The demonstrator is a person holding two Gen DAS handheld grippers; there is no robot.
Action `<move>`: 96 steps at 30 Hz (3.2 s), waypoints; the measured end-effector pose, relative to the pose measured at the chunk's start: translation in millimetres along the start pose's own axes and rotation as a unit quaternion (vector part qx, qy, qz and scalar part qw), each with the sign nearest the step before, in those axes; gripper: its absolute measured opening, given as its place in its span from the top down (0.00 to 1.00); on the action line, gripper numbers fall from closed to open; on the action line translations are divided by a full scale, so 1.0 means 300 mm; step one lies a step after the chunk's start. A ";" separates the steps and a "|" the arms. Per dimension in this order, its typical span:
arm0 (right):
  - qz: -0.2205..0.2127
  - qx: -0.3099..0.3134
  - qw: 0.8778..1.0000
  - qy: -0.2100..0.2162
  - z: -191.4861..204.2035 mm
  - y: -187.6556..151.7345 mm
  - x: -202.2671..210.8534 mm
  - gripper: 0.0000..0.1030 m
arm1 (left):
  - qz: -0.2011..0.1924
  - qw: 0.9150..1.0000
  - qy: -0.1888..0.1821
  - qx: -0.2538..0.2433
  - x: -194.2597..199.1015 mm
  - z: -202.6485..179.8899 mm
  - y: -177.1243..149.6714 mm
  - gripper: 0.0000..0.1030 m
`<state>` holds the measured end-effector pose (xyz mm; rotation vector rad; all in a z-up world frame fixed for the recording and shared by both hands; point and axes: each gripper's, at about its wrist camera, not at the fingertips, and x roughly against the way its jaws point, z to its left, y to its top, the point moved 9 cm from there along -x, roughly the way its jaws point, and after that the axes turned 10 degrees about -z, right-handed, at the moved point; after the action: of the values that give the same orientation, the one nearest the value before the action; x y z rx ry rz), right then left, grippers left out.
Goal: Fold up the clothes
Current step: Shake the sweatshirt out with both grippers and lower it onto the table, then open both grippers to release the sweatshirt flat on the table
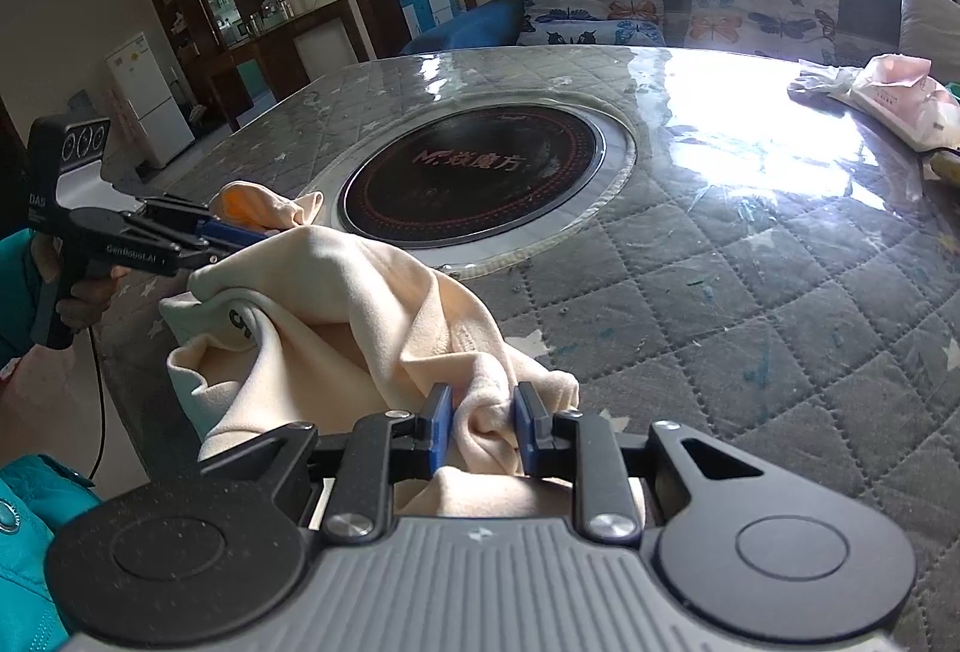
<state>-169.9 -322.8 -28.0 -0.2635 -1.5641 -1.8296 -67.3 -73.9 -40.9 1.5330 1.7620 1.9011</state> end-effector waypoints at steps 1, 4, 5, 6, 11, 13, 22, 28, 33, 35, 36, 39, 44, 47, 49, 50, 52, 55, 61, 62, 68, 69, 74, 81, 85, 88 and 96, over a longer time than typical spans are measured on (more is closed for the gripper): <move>0.000 0.001 1.000 0.000 0.001 0.001 0.001 0.78 | 0.004 1.000 0.003 -0.003 -0.007 0.000 -0.008 0.66; -0.003 0.006 1.000 -0.002 0.004 0.005 0.009 0.78 | 0.007 1.000 0.009 -0.010 -0.015 0.000 -0.015 0.66; -0.003 0.007 1.000 -0.003 0.005 0.006 0.011 0.78 | 0.004 1.000 0.010 -0.011 -0.013 0.000 -0.011 0.66; -0.003 0.007 1.000 -0.003 0.005 0.005 0.011 0.78 | 0.002 1.000 0.012 -0.012 -0.011 0.000 -0.007 0.67; -0.005 0.015 1.000 -0.010 0.006 0.006 -0.006 0.78 | -0.011 1.000 0.019 -0.017 -0.002 0.000 0.014 0.79; -0.006 0.021 1.000 -0.017 0.009 0.009 -0.012 0.83 | -0.016 0.999 0.022 -0.018 0.002 0.000 0.022 0.90; -0.035 0.044 0.998 -0.037 -0.005 0.132 0.002 0.89 | -0.062 0.995 0.063 -0.035 -0.015 0.061 0.176 0.92; -0.072 0.064 0.993 -0.071 -0.069 0.314 -0.064 0.89 | -0.107 0.987 0.110 -0.051 -0.045 0.143 0.359 0.92; -0.100 0.076 0.987 -0.099 -0.139 0.495 -0.192 0.89 | -0.128 0.976 0.159 -0.074 -0.119 0.254 0.498 0.92; -0.105 0.077 0.986 -0.108 -0.166 0.550 -0.257 0.89 | -0.129 0.973 0.172 -0.080 -0.158 0.303 0.539 0.93; -0.107 0.076 0.985 -0.114 -0.182 0.576 -0.289 0.89 | -0.129 0.972 0.179 -0.081 -0.181 0.329 0.554 0.93; -0.105 0.076 0.982 -0.134 -0.236 0.629 -0.403 0.89 | -0.117 0.971 0.193 -0.078 -0.262 0.407 0.574 0.92; -0.083 0.064 0.984 -0.141 -0.310 0.642 -0.602 0.88 | -0.082 0.970 0.222 -0.050 -0.396 0.545 0.540 0.92; -0.072 0.066 0.982 -0.159 -0.334 0.627 -0.664 0.85 | -0.069 0.968 0.239 -0.031 -0.433 0.608 0.504 0.91; -0.064 0.059 0.982 -0.170 -0.353 0.611 -0.679 0.84 | -0.066 0.965 0.252 -0.021 -0.434 0.640 0.493 0.89; -0.062 0.052 0.982 -0.170 -0.362 0.603 -0.675 0.84 | -0.065 0.964 0.257 -0.016 -0.431 0.654 0.489 0.89; -0.061 0.042 0.983 -0.169 -0.369 0.600 -0.646 0.84 | -0.070 0.962 0.263 -0.003 -0.397 0.668 0.485 0.87; -0.062 0.044 0.987 -0.140 -0.336 0.579 -0.551 0.83 | -0.081 0.961 0.265 0.016 -0.325 0.672 0.479 0.77; -0.049 0.042 0.993 -0.096 -0.231 0.454 -0.359 0.83 | -0.099 0.965 0.242 0.019 -0.151 0.534 0.404 0.66; -0.047 0.044 0.994 -0.088 -0.209 0.426 -0.334 0.83 | -0.101 0.966 0.239 0.019 -0.127 0.509 0.386 0.65; -0.029 0.068 0.995 -0.063 -0.073 0.258 -0.277 0.81 | -0.115 0.967 0.225 0.037 -0.020 0.382 0.295 0.57; -0.030 0.070 0.995 -0.069 -0.069 0.246 -0.284 0.81 | -0.118 0.967 0.224 0.037 -0.007 0.364 0.282 0.56; -0.043 0.096 0.989 -0.106 -0.059 0.196 -0.303 0.85 | -0.122 0.966 0.225 0.036 0.051 0.303 0.220 0.51; -0.117 0.081 0.974 -0.176 -0.147 0.260 -0.134 0.96 | -0.120 0.964 0.231 0.046 0.087 0.284 0.171 0.49; -0.150 0.053 0.955 -0.252 -0.305 0.291 0.049 0.96 | -0.116 0.964 0.233 0.042 0.084 0.272 0.157 0.49; -0.154 0.024 0.939 -0.307 -0.437 0.262 0.154 0.96 | -0.114 0.965 0.232 0.040 0.078 0.260 0.151 0.49; -0.083 -0.063 0.919 -0.381 -0.631 0.028 0.215 0.90 | -0.109 0.966 0.230 0.031 0.065 0.239 0.142 0.49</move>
<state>-158.5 -522.7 -31.6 -1.0336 -2.0174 -2.0930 -3.3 -25.9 -9.8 0.9034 2.0788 2.2287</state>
